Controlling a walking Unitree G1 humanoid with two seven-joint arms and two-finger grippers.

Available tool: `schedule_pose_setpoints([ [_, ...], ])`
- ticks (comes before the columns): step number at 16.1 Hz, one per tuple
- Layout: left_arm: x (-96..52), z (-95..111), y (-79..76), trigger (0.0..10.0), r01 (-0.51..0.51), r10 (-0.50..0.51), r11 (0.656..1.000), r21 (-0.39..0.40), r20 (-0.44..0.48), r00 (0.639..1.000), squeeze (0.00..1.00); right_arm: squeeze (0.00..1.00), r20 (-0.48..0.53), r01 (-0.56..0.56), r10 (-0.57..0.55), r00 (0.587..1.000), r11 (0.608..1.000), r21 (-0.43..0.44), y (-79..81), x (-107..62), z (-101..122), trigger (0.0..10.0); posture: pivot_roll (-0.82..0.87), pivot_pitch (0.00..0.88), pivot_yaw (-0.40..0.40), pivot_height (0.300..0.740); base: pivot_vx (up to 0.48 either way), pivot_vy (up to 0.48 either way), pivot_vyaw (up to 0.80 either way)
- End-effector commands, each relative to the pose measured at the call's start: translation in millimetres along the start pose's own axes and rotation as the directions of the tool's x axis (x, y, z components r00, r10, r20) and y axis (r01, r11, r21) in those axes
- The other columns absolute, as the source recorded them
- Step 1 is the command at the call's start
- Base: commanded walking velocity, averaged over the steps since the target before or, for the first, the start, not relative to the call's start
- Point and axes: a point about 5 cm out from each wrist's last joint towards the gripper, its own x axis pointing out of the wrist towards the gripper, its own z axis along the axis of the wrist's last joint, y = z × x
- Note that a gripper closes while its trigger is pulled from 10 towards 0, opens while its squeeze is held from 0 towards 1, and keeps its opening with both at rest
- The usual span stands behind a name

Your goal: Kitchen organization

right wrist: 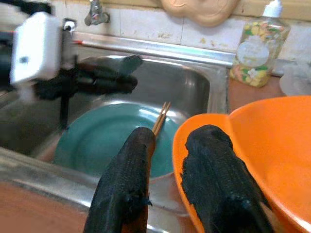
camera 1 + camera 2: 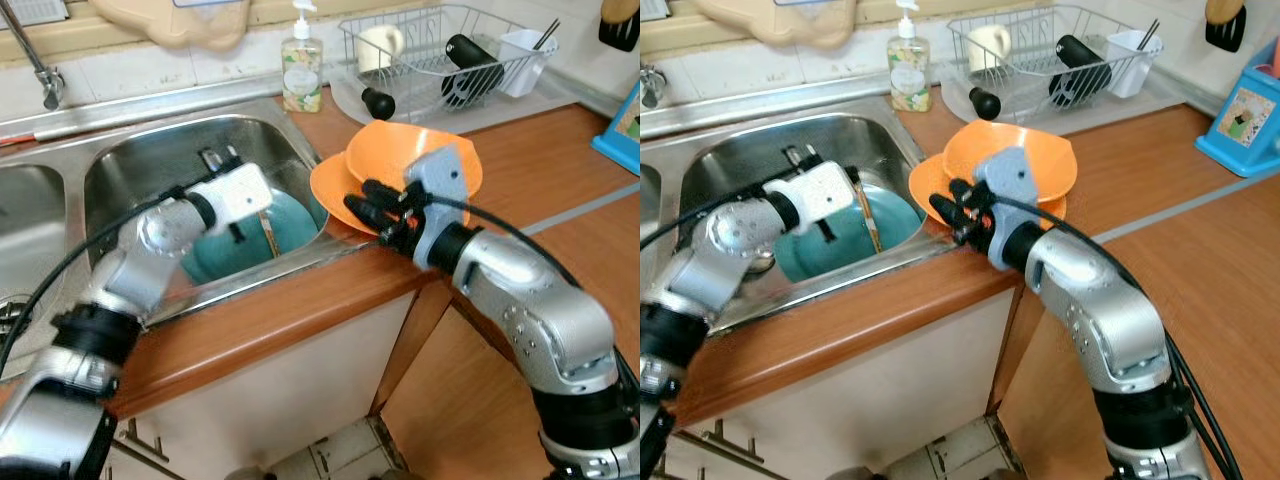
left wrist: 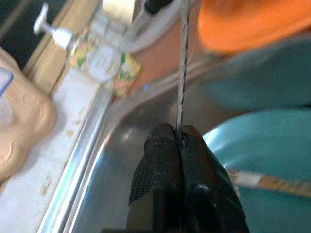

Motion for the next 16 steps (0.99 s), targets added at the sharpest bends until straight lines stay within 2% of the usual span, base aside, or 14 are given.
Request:
schedule_pose_setpoints([
  [1,2.2,-7,6.9,0.0,-0.015,0.015,1.0,0.001,-0.044,0.999,0.0,0.0,0.013,-0.023,0.024,1.0,0.999,-0.039,4.8,-1.3,4,10.0,-0.14,0.0,0.043,0.74,0.0,0.0,0.0],
  [2,6.0,-14,5.1,0.0,0.017,-0.018,1.0,-0.013,-0.09,0.996,0.0,0.0,0.009,-0.043,0.043,0.999,0.998,-0.048,8.0,-0.9,3,10.0,-0.14,0.0,0.043,0.74,0.0,0.0,0.0],
  [3,9.4,-19,2.5,2.0,0.037,-0.041,0.999,-0.04,-0.123,0.991,0.0,0.0,0.006,-0.06,0.061,0.998,0.997,-0.053,11.0,-0.4,3,10.0,-0.14,0.0,0.04,0.74,0.0,0.0,0.0],
  [4,12.6,-24,-1.2,6.0,0.064,-0.072,0.997,-0.05,-0.161,0.984,0.0,0.0,0.003,-0.076,0.076,0.997,0.995,-0.058,13.8,0.2,2,10.0,-0.14,0.0,0.04,0.74,0.0,0.0,0.0],
  [5,15.4,-31,-6.7,10.0,0.094,-0.114,0.99,-0.103,-0.204,0.972,0.0,0.0,-0.005,-0.088,0.088,0.996,0.994,-0.068,15.5,0.9,1,10.0,-0.14,0.0,0.039,0.74,0.0,0.0,0.0],
  [8,18.8,-49,-17.8,10.0,0.1,-0.153,0.98,-0.174,-0.321,0.935,0.0,0.0,-0.015,-0.104,0.103,0.995,0.992,-0.076,19.2,-0.7,-1,10.0,-0.15,0.0,0.045,0.74,0.0,0.0,0.0],
  [10,18.8,-53,-22.5,10.0,0.112,-0.182,0.97,-0.214,-0.343,0.921,0.03,0.0,-0.022,-0.106,0.105,0.994,0.991,-0.077,20.4,-3.0,-2,10.0,-0.16,0.0,0.047,0.74,0.0,0.0,0.0],
  [11,19.2,-54,-24.3,10.0,0.126,-0.204,0.963,-0.237,-0.344,0.916,1.0,0.0,-0.023,-0.105,0.104,0.994,0.991,-0.078,20.5,-3.8,-3,10.0,-0.16,0.0,0.047,0.74,0.0,0.0,0.0],
  [13,19.4,-56,-26.5,10.0,0.148,-0.229,0.958,-0.246,-0.347,0.91,1.0,0.0,-0.02,-0.098,0.096,0.995,0.992,-0.082,20.2,-4.8,-2,10.0,-0.16,0.0,0.047,0.74,0.0,0.0,0.0],
  [16,20.3,-55,-20.8,10.0,0.123,-0.204,0.962,-0.244,-0.341,0.918,1.0,0.0,0.015,-0.053,0.054,0.998,0.994,-0.092,12.2,-5.0,6,10.0,-0.16,0.0,0.045,0.74,0.0,0.0,0.0],
])
